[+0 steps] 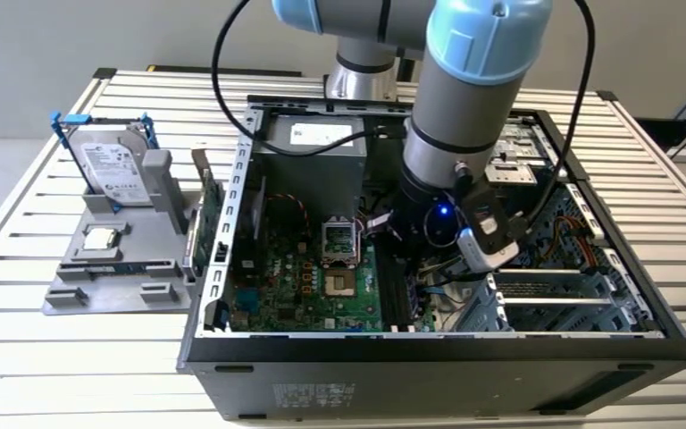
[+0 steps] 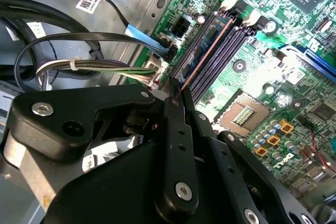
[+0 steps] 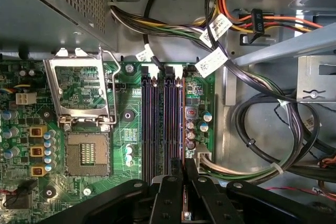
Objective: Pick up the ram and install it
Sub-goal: 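Insert the ram into the slot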
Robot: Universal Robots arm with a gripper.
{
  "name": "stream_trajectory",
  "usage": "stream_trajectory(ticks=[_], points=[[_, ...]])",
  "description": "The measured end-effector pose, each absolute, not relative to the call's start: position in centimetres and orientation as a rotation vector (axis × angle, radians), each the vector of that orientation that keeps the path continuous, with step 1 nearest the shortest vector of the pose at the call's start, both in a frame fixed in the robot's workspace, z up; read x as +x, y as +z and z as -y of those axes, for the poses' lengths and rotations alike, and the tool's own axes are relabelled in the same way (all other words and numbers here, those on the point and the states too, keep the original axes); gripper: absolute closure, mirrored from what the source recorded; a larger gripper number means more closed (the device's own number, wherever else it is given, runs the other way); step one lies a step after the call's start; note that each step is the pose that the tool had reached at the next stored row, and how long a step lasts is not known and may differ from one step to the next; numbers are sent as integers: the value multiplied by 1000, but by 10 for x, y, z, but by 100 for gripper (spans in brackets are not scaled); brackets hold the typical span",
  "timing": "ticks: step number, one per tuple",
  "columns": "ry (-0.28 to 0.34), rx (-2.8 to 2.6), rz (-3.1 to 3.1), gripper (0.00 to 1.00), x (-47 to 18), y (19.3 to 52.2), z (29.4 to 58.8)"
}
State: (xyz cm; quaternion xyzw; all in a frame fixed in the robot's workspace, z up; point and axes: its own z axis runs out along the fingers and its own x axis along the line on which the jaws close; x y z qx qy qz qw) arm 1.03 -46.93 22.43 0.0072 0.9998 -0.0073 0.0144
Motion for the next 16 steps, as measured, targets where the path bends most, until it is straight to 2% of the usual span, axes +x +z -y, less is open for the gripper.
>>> stream_trajectory(ticks=[16], points=[[-23, 14, -3113, 100, 9, 223, 471]])
